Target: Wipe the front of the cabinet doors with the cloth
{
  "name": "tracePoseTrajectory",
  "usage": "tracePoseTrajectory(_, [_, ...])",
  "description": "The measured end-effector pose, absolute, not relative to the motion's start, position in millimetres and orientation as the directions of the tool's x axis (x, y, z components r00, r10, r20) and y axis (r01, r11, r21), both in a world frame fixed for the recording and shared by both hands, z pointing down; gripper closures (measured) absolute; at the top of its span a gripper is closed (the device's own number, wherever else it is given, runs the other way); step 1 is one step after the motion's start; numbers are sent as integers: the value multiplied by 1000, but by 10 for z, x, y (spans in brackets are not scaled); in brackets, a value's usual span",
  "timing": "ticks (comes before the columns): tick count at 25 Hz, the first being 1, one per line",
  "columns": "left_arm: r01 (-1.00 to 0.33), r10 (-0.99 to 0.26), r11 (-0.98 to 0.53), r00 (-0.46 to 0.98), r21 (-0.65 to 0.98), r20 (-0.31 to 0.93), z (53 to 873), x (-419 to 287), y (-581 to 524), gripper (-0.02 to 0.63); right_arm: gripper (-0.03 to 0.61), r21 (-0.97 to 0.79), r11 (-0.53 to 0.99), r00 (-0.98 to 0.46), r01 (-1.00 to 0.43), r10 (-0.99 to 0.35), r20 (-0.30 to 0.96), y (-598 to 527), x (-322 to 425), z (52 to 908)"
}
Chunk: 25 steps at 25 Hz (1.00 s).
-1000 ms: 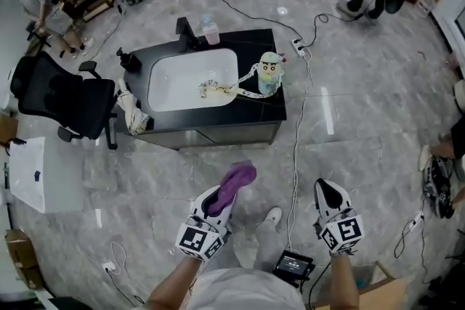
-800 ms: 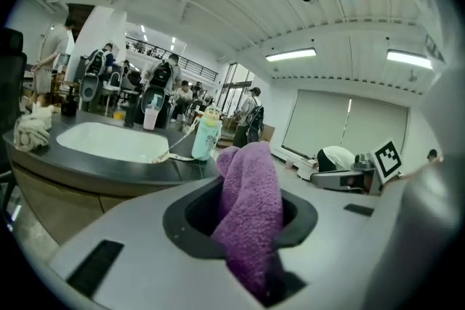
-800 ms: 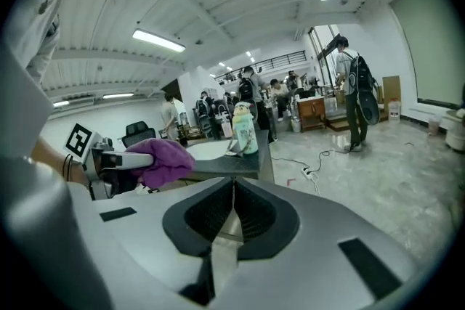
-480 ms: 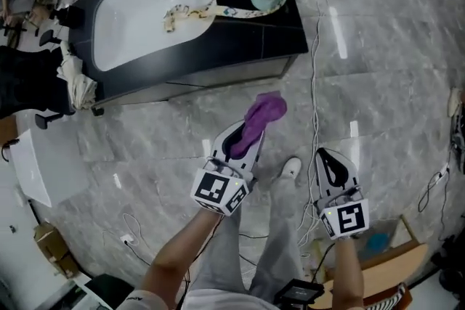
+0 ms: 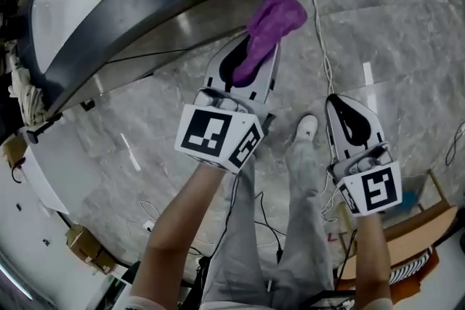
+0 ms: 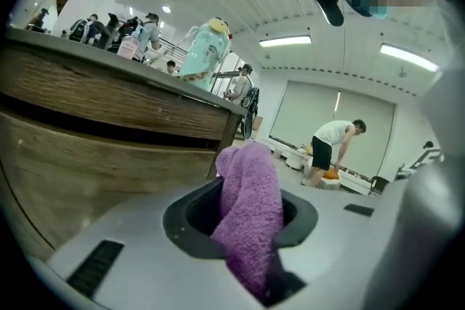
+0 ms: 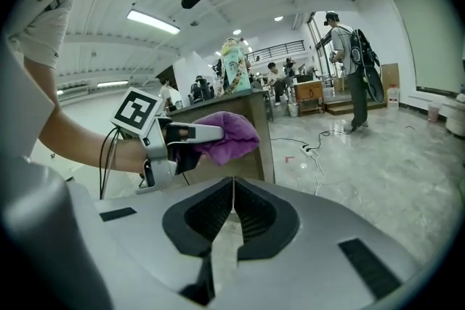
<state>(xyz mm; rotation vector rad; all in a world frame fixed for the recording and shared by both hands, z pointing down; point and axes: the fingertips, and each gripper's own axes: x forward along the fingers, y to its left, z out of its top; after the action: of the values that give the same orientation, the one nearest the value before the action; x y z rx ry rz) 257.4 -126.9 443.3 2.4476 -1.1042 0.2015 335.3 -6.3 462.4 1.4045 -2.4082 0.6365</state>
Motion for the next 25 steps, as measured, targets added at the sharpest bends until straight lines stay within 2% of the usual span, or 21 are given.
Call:
tracePoseTrajectory(5, [-750,-673,-587,662,305,331,4526,2739,-1435,511,551,-231,453,-506,-861,-718,478,36,3391,4658])
tracePoseTrajectory(9, [-770,-689,-565,637,296,344,4540,2564,-1513,511,551,-224,449,-498,-865,-711,496,90,3390,4653])
tracePoseTrajectory(15, [-798,-722,-513,600,316,344,4532,2016,-1622,511,551,-219,441,-488,-870,-709,509,70,3100,4652])
tracePoseTrajectory(25, [-845,-759,-442,532,301,377,4620,709,-1612,511,551,-236,503,-549,-832,-684,480,-134,1895,4567])
